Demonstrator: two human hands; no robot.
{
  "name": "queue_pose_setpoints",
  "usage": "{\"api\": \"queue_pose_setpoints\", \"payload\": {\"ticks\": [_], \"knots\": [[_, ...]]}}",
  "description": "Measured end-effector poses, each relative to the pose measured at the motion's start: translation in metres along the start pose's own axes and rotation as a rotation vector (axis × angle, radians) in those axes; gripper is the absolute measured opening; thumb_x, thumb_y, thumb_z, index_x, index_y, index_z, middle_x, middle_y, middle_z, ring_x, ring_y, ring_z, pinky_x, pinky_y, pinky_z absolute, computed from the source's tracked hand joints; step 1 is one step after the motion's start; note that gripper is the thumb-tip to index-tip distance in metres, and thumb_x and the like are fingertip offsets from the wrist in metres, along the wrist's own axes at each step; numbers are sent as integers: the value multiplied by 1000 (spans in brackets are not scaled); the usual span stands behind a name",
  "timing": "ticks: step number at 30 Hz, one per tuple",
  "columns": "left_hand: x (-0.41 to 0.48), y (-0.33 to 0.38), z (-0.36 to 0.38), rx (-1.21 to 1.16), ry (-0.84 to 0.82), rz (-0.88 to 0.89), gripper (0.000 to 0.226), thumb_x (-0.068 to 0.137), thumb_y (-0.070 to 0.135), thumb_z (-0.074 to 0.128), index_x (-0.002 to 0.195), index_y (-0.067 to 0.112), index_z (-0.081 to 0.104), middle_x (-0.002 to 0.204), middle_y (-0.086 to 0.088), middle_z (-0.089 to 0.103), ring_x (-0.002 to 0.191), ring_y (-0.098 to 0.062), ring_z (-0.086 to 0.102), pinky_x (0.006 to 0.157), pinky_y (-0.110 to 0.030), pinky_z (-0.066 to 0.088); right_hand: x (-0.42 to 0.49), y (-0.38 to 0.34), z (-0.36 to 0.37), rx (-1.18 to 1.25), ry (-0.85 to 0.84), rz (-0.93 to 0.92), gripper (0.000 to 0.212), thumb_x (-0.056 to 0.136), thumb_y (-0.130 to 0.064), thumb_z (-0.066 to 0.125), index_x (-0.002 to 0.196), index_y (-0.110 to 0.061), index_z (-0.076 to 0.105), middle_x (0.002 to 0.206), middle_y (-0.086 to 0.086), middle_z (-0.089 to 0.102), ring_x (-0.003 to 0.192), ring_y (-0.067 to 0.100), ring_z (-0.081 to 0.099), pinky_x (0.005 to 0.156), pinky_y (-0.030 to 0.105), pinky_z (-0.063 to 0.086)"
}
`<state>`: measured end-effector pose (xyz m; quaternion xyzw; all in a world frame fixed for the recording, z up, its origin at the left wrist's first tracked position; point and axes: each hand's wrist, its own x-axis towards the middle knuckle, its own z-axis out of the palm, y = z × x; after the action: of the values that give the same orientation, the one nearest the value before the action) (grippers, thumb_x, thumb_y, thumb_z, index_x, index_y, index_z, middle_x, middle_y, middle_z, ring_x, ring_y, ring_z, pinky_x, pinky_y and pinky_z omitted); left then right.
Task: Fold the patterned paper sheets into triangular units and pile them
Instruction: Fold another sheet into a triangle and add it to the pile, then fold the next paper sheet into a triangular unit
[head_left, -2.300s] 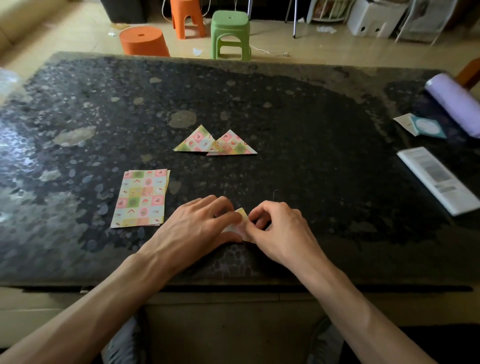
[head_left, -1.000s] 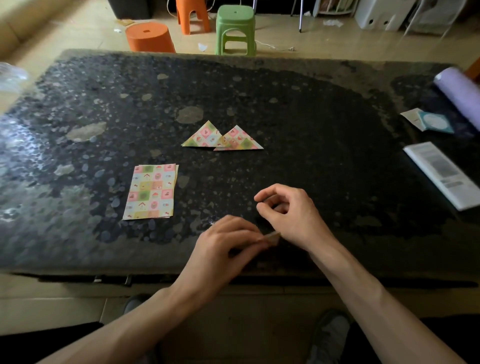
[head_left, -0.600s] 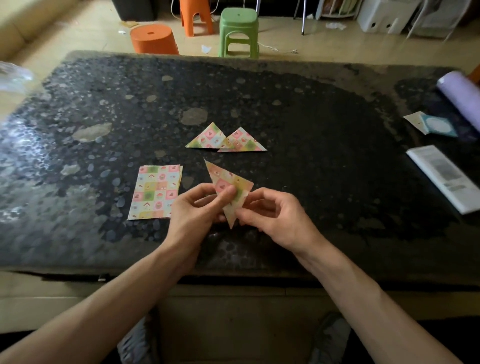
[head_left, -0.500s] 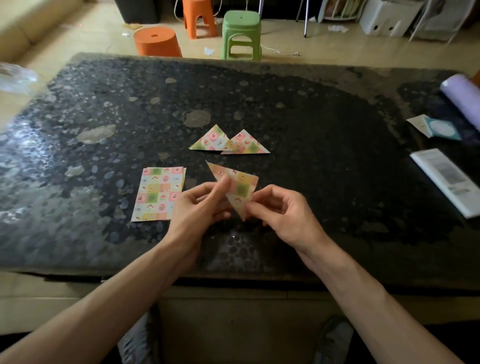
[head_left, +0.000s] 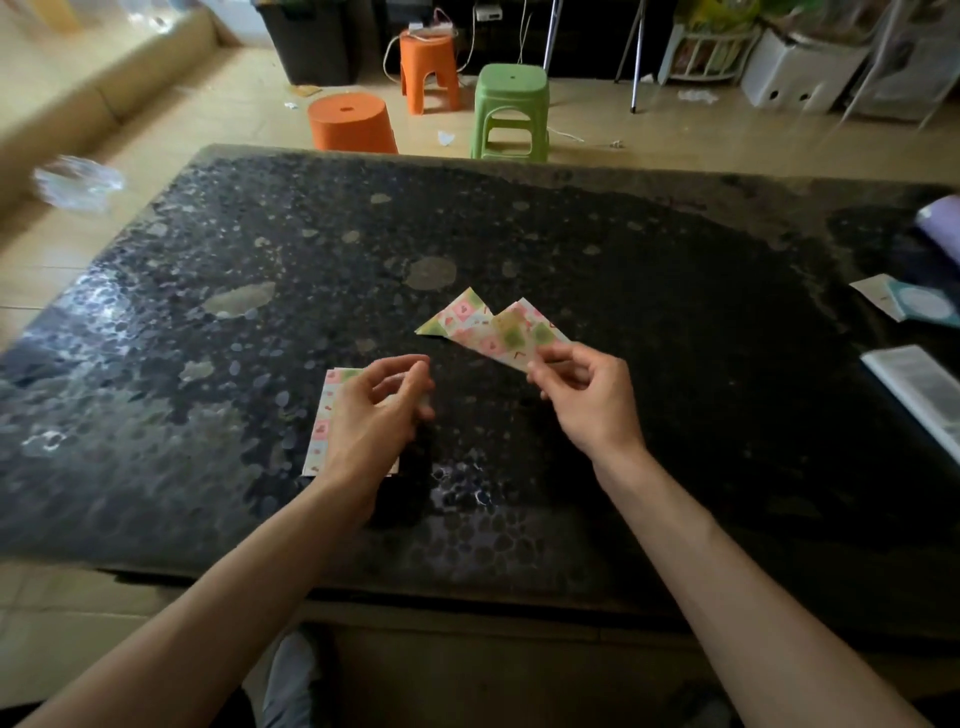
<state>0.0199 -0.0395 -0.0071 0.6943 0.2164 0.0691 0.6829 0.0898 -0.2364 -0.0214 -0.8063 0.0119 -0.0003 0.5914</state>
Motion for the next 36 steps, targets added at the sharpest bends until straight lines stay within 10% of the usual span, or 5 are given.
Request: {"api": "queue_pose_setpoints", "payload": {"ticks": [4, 11, 25, 30, 36], "knots": [[4, -3, -26, 95, 50, 64, 15, 101, 28, 63, 109, 21, 75, 93, -5, 76, 67, -11, 66, 55, -20, 47, 38, 5, 4, -240, 29, -87, 15, 94, -25, 76, 108, -22, 79, 91, -13, 76, 84, 0, 71, 88, 28, 60], [4, 4, -29, 133, 45, 134, 16, 102, 29, 62, 109, 22, 74, 90, -1, 76, 69, -13, 69, 57, -19, 48, 49, 8, 10, -581, 174, -198, 20, 94, -35, 74, 112, -26, 72, 107, -4, 67, 88, 11, 65, 70, 24, 45], [15, 13, -68, 242, 219, 74, 16, 98, 19, 65, 106, 30, 72, 103, 4, 74, 89, -5, 71, 76, -29, 56, 21, 8, 22, -554, 274, -223, 34, 91, -29, 78, 118, -23, 58, 123, 0, 50, 90, 6, 52, 61, 13, 35], [31, -3, -89, 728, 90, -57, 56, 84, 37, 83, 132, 26, 57, 114, 7, 64, 100, -11, 62, 80, -34, 55, -5, 1, 54, -528, -81, -327, 16, 92, -41, 73, 98, -28, 67, 100, -11, 64, 90, 8, 60, 77, 31, 55], [29, -17, -91, 1042, 114, 28, 61, 73, 59, 84, 117, 24, 61, 107, 6, 63, 100, -15, 60, 78, -37, 49, -45, -9, 96, -688, -233, -300, 63, 76, -79, 68, 115, -30, 66, 114, -7, 53, 110, 13, 44, 93, 30, 43]]}}
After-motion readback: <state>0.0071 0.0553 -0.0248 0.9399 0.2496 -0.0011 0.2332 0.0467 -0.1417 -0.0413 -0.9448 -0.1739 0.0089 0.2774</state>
